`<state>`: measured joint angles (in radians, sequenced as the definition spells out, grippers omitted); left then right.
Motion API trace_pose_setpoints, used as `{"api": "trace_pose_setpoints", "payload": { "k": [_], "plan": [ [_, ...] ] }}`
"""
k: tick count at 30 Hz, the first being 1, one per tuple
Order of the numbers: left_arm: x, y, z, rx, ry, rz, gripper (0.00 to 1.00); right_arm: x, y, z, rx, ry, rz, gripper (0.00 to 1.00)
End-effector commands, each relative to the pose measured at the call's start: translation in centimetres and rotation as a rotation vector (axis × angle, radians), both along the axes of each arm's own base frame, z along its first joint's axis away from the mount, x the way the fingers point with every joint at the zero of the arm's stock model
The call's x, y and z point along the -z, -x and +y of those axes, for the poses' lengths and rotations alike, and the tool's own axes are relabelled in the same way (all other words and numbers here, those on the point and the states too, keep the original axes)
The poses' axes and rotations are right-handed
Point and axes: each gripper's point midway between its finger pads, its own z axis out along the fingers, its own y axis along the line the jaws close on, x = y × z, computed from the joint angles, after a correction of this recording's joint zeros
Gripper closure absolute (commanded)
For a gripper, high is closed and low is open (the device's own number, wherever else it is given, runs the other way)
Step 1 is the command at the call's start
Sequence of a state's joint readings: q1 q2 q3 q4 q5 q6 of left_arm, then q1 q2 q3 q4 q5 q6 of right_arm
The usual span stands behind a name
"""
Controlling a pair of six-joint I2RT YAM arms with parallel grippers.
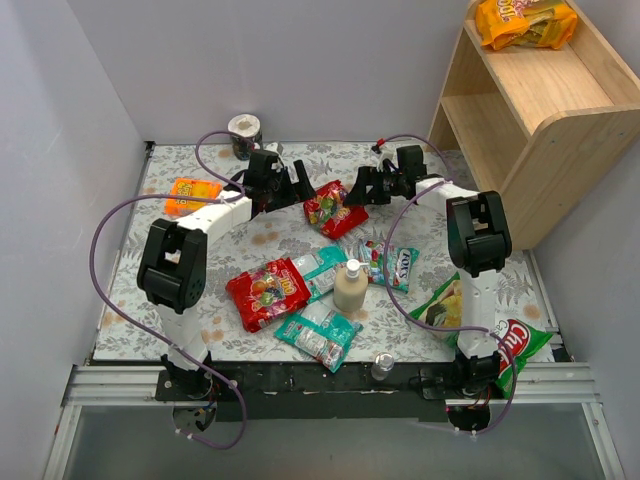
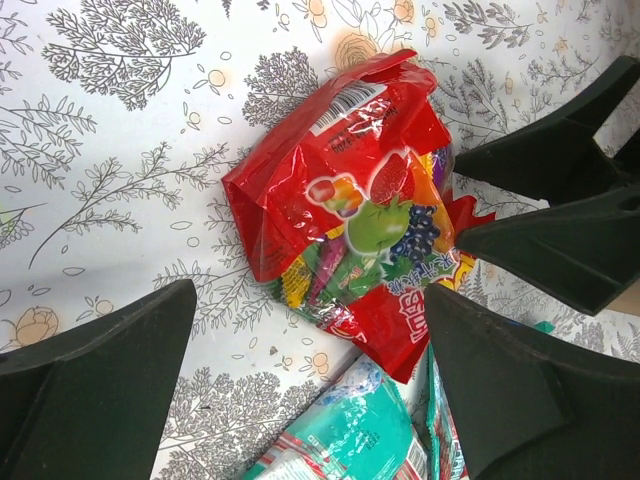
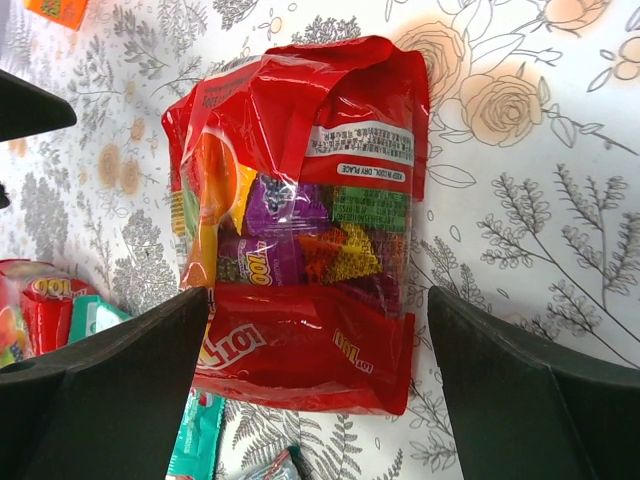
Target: Place and organize the candy bags onto the shelf
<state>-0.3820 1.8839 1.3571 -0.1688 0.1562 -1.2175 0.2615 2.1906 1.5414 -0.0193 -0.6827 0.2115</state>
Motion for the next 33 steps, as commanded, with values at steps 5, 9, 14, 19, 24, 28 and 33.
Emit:
{"api": "trace_pose_setpoints", "payload": {
  "k": [5, 9, 14, 19, 24, 28, 33],
  "plan": [
    [-4.5, 0.4, 0.2, -0.017, -0.005, -0.084, 0.02, 1.0, 0.5, 1.3, -0.072, -0.091, 0.042, 0.04],
    [-4.5, 0.8, 0.0, 0.001, 0.001, -0.084, 0.02, 2.2, 0.9, 1.0, -0.062, -0.070, 0.063, 0.05],
    [-5.2, 1.1, -0.5, 0.027, 0.016, -0.104, 0.02, 2.7, 1.0, 1.1, -0.065, -0.082, 0.091, 0.16],
    [-5.4, 1.4, -0.5, 0.035, 0.019, -0.112, 0.02, 2.0, 1.3, 1.6, -0.082, -0.111, 0.105, 0.62],
    [-6.0, 1.6, -0.5, 0.045, 0.019, -0.129, 0.02, -0.1, 0.8, 1.8, -0.079, -0.136, 0.082, 0.99],
    [-6.5, 1.8, -0.5, 0.054, 0.025, -0.139, 0.02, -3.9, 0.1, 1.9, -0.069, -0.151, 0.009, 0.99],
    [-6.9, 2.4, -0.3, 0.053, 0.031, -0.141, 0.02, -10.7, -0.9, 1.9, -0.034, -0.176, -0.119, 0.99]
  ]
}}
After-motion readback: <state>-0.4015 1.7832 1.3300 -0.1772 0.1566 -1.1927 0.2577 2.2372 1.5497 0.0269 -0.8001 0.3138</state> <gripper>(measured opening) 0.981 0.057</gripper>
